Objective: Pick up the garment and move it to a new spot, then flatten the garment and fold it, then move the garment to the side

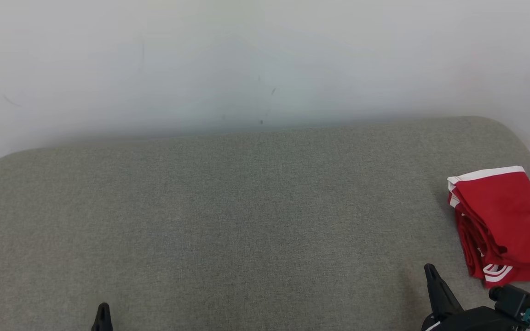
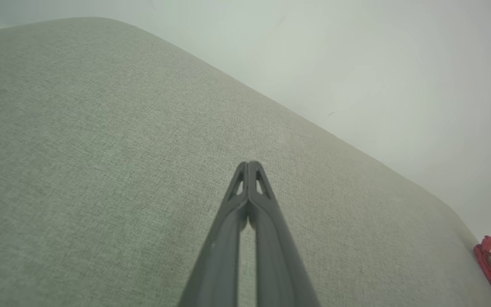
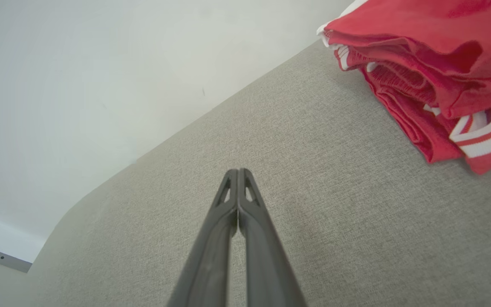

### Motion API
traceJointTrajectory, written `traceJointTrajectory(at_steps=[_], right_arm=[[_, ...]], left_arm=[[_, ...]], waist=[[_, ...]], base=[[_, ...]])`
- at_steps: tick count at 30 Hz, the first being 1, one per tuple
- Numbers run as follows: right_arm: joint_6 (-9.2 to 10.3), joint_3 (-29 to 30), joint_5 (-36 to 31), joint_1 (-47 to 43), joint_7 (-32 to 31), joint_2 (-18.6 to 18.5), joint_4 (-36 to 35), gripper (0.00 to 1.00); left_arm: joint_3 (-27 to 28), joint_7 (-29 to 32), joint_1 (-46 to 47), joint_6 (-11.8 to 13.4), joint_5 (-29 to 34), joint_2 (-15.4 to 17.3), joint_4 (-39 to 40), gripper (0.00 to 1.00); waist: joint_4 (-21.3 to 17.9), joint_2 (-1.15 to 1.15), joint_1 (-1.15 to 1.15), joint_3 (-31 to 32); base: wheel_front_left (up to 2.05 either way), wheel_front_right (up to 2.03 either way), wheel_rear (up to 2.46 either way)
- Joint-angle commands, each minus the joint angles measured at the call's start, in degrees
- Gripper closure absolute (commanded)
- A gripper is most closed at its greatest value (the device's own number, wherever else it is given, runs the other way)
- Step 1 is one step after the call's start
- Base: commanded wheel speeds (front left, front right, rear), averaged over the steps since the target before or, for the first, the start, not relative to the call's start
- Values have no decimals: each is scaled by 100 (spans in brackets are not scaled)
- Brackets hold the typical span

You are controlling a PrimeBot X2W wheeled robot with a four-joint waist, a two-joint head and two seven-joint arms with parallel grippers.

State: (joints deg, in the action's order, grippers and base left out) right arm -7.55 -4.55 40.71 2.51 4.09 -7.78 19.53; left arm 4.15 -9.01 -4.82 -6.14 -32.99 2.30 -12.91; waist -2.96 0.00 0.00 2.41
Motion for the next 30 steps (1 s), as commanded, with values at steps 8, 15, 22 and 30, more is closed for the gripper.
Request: traceJointTrajectory(at_steps=[8, 15, 22, 30], right_arm=[[3, 171, 697, 201, -133, 63, -156, 100], [3, 274, 1179, 217, -232, 108, -201, 100], [4, 369, 1630, 243, -326, 153, -241, 100], [5, 459, 2044, 268, -412, 195, -283, 100]], left_arm=[[49, 188, 274, -44, -806, 33, 53, 100], [71, 336, 374, -55, -1355, 38, 37, 100], [90, 472, 464, -67, -1875, 42, 22, 100], [108, 602, 542, -79, -2355, 47, 6, 100]], waist=[[23, 0, 0, -20], [43, 0, 0, -38], [63, 0, 0, -55], [83, 0, 0, -72]], base=[[0, 0, 0], [0, 0, 0], [0, 0, 0], [0, 0, 0]])
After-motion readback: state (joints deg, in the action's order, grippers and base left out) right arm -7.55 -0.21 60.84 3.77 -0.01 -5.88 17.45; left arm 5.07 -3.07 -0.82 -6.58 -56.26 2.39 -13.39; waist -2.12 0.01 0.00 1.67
